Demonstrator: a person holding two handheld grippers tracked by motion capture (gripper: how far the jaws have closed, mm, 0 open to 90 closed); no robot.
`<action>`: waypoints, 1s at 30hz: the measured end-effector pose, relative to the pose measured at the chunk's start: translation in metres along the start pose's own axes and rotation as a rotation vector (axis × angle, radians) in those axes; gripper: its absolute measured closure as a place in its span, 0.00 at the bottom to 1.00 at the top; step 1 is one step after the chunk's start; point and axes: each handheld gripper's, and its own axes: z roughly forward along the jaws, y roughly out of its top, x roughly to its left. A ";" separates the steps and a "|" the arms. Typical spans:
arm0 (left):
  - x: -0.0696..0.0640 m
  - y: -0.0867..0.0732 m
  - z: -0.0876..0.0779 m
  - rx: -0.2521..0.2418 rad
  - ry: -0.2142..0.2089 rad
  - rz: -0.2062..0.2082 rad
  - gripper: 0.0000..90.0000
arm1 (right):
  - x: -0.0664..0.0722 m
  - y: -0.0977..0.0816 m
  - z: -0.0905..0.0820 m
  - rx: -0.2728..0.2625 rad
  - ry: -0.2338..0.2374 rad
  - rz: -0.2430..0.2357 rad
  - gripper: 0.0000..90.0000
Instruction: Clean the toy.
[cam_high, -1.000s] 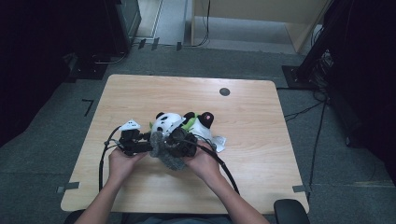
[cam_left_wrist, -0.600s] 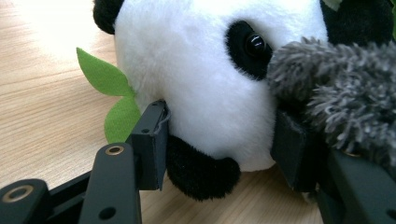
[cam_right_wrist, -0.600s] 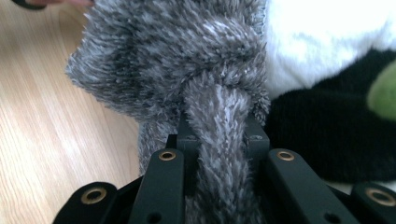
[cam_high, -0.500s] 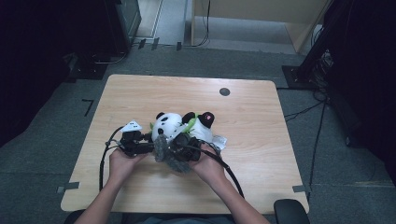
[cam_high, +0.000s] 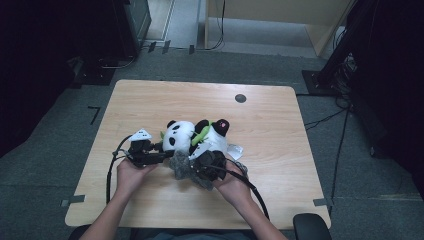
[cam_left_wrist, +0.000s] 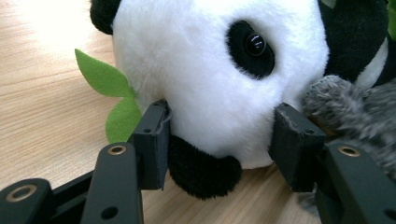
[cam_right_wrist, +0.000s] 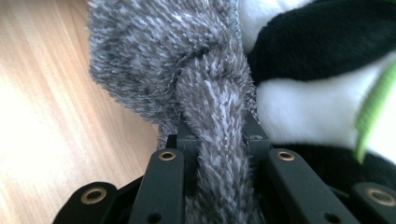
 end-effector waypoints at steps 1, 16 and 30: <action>0.000 0.000 0.000 -0.001 -0.001 -0.002 0.50 | 0.000 -0.003 -0.003 -0.008 -0.005 0.003 0.84; 0.001 0.000 0.000 0.004 -0.010 -0.002 0.50 | -0.028 -0.049 -0.025 -0.028 0.009 0.130 0.84; 0.001 -0.001 0.000 0.003 -0.016 -0.005 0.50 | -0.049 -0.071 -0.047 -0.021 -0.003 0.196 0.83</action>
